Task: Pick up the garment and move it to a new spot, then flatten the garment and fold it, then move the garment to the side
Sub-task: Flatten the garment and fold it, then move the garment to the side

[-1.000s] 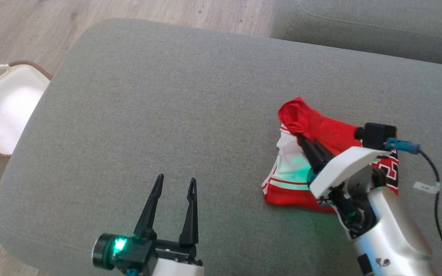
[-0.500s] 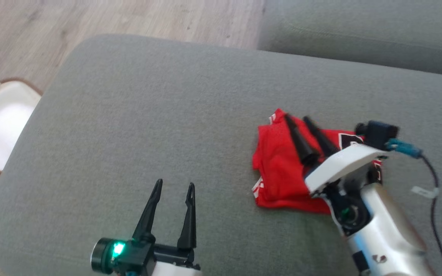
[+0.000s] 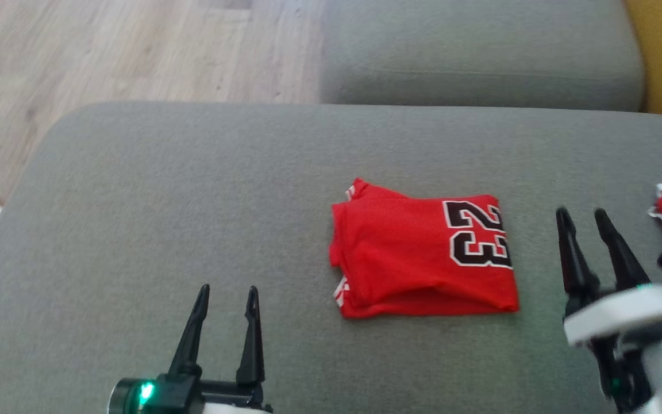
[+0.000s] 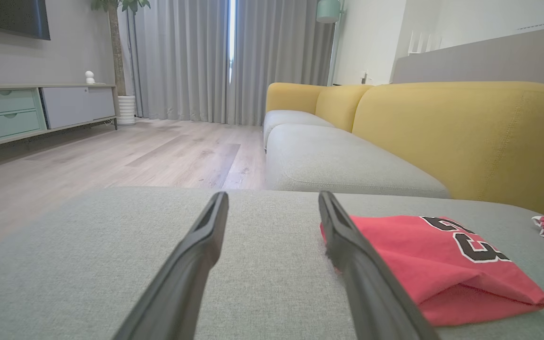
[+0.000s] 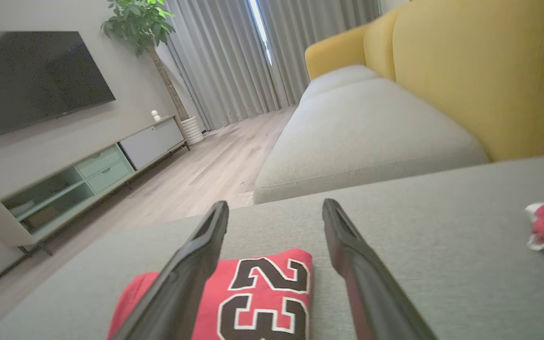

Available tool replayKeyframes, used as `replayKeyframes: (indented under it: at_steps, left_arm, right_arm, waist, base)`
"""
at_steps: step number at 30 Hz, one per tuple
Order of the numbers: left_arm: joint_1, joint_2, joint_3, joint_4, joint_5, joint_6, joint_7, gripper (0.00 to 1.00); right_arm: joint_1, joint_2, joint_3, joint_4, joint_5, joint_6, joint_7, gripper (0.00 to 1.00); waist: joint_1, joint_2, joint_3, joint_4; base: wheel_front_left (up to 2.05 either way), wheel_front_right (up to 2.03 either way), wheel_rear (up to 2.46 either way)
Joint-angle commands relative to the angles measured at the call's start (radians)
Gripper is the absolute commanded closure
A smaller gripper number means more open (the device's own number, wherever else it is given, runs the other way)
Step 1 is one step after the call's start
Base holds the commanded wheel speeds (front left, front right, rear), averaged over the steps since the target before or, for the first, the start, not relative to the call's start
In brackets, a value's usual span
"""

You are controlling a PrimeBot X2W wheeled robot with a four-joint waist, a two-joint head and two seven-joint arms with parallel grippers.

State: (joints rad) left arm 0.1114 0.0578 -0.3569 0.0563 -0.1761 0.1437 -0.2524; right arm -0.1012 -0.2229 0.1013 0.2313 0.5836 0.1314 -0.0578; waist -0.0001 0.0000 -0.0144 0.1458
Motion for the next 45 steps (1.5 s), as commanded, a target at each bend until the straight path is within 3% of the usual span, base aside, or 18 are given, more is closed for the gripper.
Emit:
replayKeyframes:
  at_steps: [1,7,12,18,25,45]
  left_arm:
    - [-0.01,-0.008,0.043,-0.034,-0.001,-0.004,-0.009,0.0]
    - [0.031,-0.008,0.08,-0.033,-0.002,-0.009,-0.009,0.0]
    - [0.081,-0.008,0.098,-0.027,0.008,-0.019,-0.009,0.0]
    - [0.112,-0.008,0.103,-0.046,0.005,-0.014,-0.009,0.0]
    - [0.119,-0.008,0.107,-0.047,0.006,-0.006,-0.009,0.0]
    - [0.133,-0.008,0.109,-0.043,0.007,-0.002,-0.009,0.0]
  right_arm:
    - [0.009,-0.041,0.035,-0.042,-0.062,-0.001,-0.063,0.0]
    - [0.104,-0.073,0.075,-0.016,-0.236,-0.001,-0.187,0.0]
    - [0.196,0.0,0.02,-0.069,-0.383,-0.001,-0.203,0.0]
    - [0.285,0.074,-0.037,-0.129,-0.456,-0.001,-0.204,0.0]
    - [0.316,0.105,-0.043,-0.151,-0.488,-0.001,-0.204,0.0]
    - [0.318,0.095,-0.026,-0.151,-0.503,-0.001,-0.204,0.0]
  waist:
    - [0.0001,0.0,-0.022,-0.03]
    - [0.0001,0.0,-0.047,-0.071]
    - [0.0001,0.0,-0.06,-0.097]
    - [0.0001,0.0,-0.072,-0.098]
    - [0.0001,0.0,-0.076,-0.095]
    - [0.0001,0.0,-0.068,-0.081]
  base:
    - [0.0,0.0,0.0]
    - [0.0,0.0,0.0]
    - [0.0,0.0,0.0]
    - [0.0,0.0,0.0]
    - [0.0,0.0,0.0]
    - [0.0,0.0,0.0]
